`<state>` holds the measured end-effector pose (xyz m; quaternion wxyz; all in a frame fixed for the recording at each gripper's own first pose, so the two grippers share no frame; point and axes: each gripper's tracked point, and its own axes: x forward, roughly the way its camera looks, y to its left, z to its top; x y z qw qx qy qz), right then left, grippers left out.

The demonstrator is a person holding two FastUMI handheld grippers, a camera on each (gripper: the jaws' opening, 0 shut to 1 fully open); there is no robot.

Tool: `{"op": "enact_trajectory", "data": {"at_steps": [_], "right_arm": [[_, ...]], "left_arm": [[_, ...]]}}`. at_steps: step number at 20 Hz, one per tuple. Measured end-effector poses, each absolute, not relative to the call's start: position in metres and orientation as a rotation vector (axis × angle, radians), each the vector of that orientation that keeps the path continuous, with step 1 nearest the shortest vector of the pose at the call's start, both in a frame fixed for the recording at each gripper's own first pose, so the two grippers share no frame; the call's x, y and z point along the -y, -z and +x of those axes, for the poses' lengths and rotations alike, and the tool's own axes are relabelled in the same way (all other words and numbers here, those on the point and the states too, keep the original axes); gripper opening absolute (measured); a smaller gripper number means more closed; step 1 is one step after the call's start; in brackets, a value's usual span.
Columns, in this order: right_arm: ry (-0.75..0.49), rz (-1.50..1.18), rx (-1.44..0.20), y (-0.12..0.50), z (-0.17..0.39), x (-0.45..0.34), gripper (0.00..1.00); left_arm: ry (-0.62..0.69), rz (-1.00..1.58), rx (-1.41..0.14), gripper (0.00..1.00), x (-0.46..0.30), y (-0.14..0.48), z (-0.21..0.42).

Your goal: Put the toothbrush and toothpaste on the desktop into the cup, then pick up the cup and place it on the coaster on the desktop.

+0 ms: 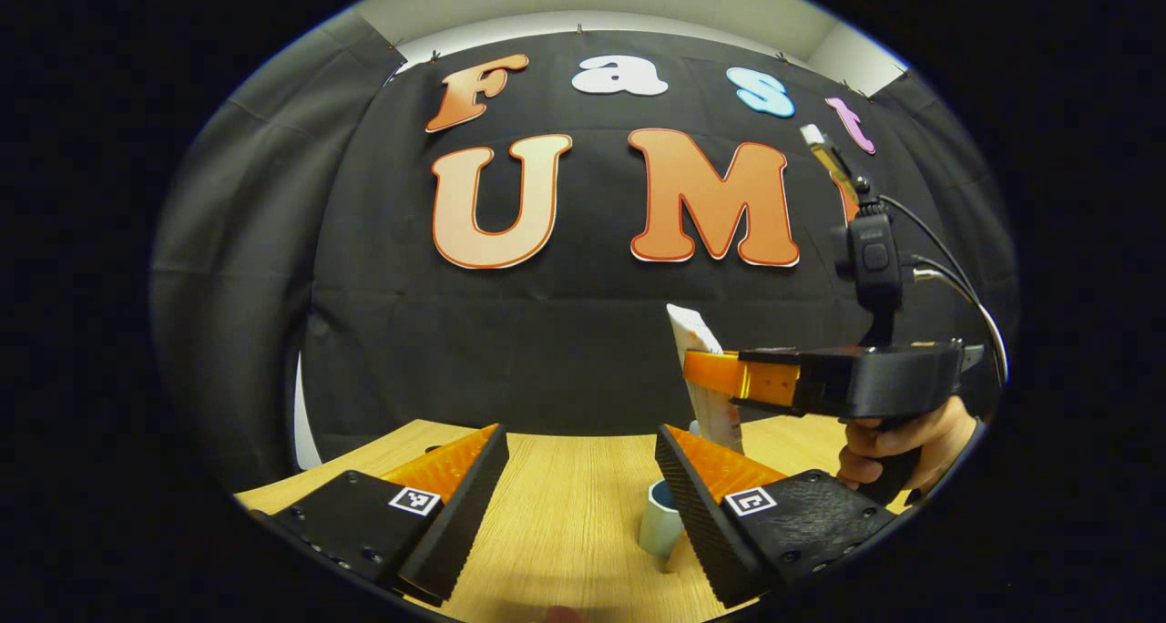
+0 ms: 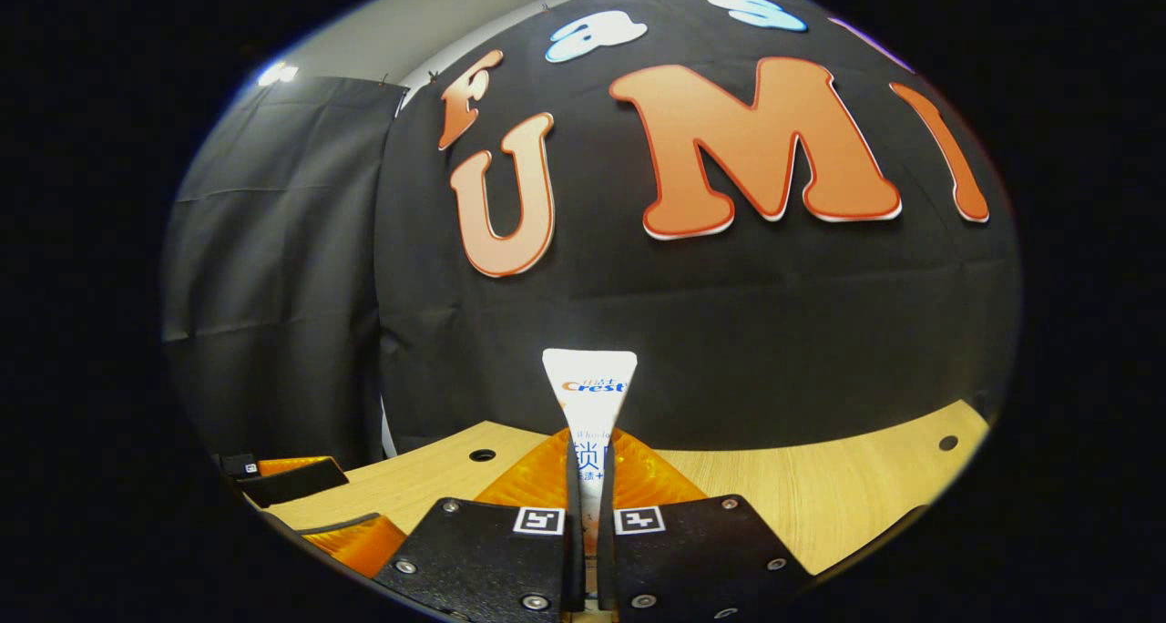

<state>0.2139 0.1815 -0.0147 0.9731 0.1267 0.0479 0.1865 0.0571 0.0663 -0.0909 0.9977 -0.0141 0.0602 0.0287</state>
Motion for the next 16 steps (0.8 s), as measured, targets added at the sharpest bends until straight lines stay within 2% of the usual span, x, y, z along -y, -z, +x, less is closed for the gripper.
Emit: {"op": "enact_trajectory", "data": {"at_steps": [9,15,16], "right_arm": [[-0.359,0.218,-0.183,0.076,0.224,-0.205,0.07],[-0.377,0.200,-0.243,0.094,0.212,-0.207,0.13],[-0.390,0.210,-0.259,0.094,0.209,-0.207,0.16]], "left_arm": [[-0.075,-0.060,-0.204,0.97,-0.074,0.125,0.061],[-0.083,-0.079,-0.274,0.98,-0.075,0.149,0.052],[-0.080,-0.082,-0.283,0.97,-0.074,0.150,0.051]]}}
